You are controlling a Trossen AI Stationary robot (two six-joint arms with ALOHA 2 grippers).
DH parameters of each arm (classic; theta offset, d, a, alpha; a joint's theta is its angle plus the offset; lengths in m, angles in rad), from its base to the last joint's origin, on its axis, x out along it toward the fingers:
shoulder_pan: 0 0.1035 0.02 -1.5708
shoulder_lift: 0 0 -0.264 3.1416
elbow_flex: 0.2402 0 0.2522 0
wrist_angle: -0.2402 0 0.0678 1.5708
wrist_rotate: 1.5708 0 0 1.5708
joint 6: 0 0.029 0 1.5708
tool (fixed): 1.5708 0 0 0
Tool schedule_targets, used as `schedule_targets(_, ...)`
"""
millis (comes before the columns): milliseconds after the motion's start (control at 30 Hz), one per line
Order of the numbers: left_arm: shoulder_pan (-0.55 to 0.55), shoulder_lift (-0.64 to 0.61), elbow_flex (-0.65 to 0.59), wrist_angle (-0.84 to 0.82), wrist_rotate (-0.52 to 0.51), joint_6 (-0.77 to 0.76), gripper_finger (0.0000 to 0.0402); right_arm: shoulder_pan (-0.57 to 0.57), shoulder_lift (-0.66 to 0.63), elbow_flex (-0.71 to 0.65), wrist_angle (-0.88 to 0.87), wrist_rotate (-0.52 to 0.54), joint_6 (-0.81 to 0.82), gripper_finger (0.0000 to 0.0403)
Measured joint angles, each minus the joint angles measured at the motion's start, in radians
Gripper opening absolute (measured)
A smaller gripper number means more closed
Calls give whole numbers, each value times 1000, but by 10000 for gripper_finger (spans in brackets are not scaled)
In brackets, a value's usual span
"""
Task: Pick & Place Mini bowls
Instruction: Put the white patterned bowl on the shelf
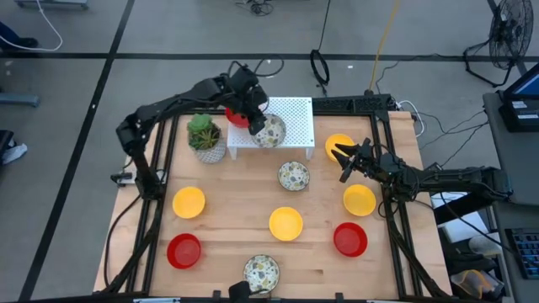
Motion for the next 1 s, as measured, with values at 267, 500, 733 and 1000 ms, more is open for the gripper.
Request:
schedule_targets(267, 10, 108, 175, -112, -3, 17, 34, 0, 0, 0, 0, 0, 0, 123)
schedule_targets(500, 13, 156, 198, -145, -38, 37, 10, 0, 0, 0, 0, 0, 0, 123)
schedule_targets(733, 16, 165, 200, -149, -58, 40, 40, 0, 0, 0, 0, 0, 0, 123)
schedule_targets(1000, 16, 164, 200, -146, -50, 39, 11, 0, 0, 0, 0, 0, 0, 123)
